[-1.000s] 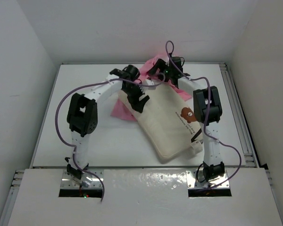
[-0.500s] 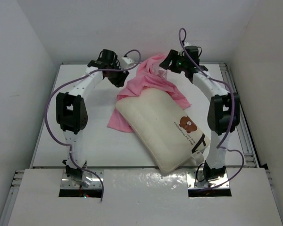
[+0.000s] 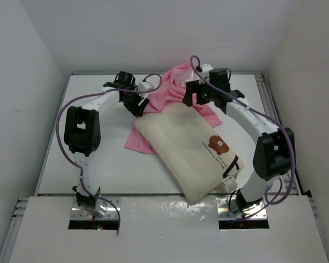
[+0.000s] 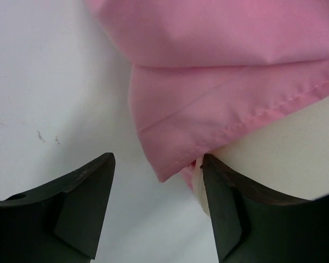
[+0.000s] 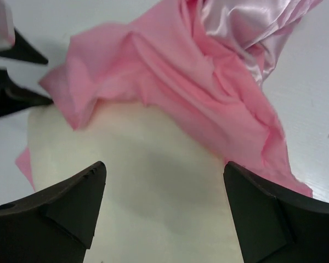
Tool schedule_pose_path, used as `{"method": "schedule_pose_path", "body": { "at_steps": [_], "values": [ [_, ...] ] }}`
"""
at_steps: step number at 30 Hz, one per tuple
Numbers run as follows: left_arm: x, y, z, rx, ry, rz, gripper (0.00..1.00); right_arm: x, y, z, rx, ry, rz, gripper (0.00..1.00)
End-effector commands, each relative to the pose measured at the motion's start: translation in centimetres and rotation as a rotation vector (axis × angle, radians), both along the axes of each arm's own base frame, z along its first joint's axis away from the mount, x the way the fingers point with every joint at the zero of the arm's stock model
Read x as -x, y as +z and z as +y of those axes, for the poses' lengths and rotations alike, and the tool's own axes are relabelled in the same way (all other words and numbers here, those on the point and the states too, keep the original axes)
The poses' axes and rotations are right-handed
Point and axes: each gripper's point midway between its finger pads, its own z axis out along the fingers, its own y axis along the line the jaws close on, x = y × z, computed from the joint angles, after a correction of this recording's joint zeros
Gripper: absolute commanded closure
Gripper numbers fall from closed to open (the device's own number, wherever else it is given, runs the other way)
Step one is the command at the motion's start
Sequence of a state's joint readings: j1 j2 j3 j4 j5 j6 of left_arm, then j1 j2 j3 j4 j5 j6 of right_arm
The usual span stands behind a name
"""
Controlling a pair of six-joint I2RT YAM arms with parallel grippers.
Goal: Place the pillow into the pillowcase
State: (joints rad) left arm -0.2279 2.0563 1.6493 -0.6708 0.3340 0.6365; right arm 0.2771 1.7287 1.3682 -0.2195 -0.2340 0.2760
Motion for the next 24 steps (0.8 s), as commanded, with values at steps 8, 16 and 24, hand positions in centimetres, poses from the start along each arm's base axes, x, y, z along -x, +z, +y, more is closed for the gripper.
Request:
{"method": "schedule_pose_path", "body": {
  "at_steps": [8, 16, 24],
  "values": [
    [-2.3, 0.0, -0.5, 0.052, 0.126, -0.113, 0.71, 10.2, -2.3, 4.4, 0.342, 0.319, -0.123, 0.01],
    [-0.9, 3.9, -1.0, 0.103, 0.114, -0.119, 1.00, 11.3, -4.8, 13.2, 0.382, 0.378, -0.128, 0.01],
    [1.3, 6.3, -0.2, 0.104, 0.123, -0.098, 1.00, 9.9, -11.0, 15.3, 0.443, 0.288, -0.073, 0.01]
  ]
}}
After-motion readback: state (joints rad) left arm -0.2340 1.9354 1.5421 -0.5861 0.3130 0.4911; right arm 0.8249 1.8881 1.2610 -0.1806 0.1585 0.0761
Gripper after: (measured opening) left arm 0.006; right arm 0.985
